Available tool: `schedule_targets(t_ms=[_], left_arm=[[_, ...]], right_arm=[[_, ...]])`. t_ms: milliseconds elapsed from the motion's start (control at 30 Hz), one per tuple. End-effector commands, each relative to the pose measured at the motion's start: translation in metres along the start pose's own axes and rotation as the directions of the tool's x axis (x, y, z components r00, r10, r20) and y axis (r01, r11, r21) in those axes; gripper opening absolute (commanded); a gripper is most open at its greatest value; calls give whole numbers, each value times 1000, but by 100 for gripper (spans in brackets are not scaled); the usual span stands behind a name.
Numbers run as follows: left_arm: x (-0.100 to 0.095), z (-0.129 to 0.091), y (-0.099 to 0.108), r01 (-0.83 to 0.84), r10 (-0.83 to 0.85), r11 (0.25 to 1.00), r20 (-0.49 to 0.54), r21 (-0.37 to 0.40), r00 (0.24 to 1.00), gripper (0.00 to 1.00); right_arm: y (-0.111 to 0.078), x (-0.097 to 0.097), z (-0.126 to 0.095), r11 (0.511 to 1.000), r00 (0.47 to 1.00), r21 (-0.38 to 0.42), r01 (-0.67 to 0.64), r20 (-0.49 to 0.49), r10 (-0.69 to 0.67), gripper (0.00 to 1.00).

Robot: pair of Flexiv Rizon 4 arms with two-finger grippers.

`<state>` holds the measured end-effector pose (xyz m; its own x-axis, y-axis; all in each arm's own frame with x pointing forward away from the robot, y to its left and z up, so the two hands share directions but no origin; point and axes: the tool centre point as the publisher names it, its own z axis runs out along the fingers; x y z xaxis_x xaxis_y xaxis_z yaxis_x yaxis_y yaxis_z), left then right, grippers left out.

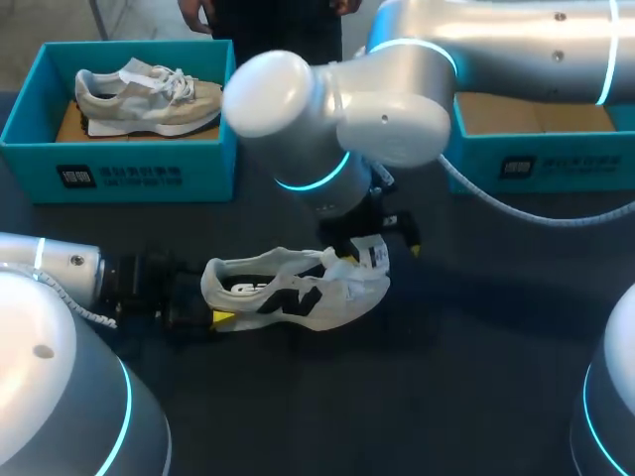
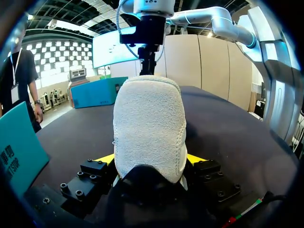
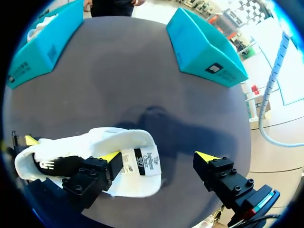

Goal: Take the shoe out of the shoebox, open the shoe tongue, remove and reinsert the insole, then place the shoe into the shoebox

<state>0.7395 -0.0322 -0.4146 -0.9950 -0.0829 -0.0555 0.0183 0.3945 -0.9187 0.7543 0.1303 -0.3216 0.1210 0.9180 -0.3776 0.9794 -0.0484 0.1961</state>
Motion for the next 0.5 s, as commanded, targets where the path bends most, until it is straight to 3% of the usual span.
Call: schedule_targets(t_ms=[33, 267, 433, 467, 500], left_arm=[[1, -2, 4, -2, 2, 1000, 1, 0, 1000, 0], [1, -2, 4, -2, 2, 1000, 1, 0, 1000, 0], [1, -2, 4, -2, 2, 1000, 1, 0, 1000, 0], [1, -2, 4, -2, 2, 1000, 1, 0, 1000, 0], [1, -2, 4, -2, 2, 1000, 1, 0, 1000, 0]], right_arm=[[2, -4, -15, 805, 805, -29, -593, -15, 593, 100], [23, -4, -41, 863, 868, -91, -497, -51, 495, 100], [42, -4, -60, 919, 927, -148, -365, -149, 344, 100], [44, -4, -62, 931, 935, -163, -327, -197, 294, 96], [46, -3, -64, 939, 944, -175, -295, -208, 257, 79]])
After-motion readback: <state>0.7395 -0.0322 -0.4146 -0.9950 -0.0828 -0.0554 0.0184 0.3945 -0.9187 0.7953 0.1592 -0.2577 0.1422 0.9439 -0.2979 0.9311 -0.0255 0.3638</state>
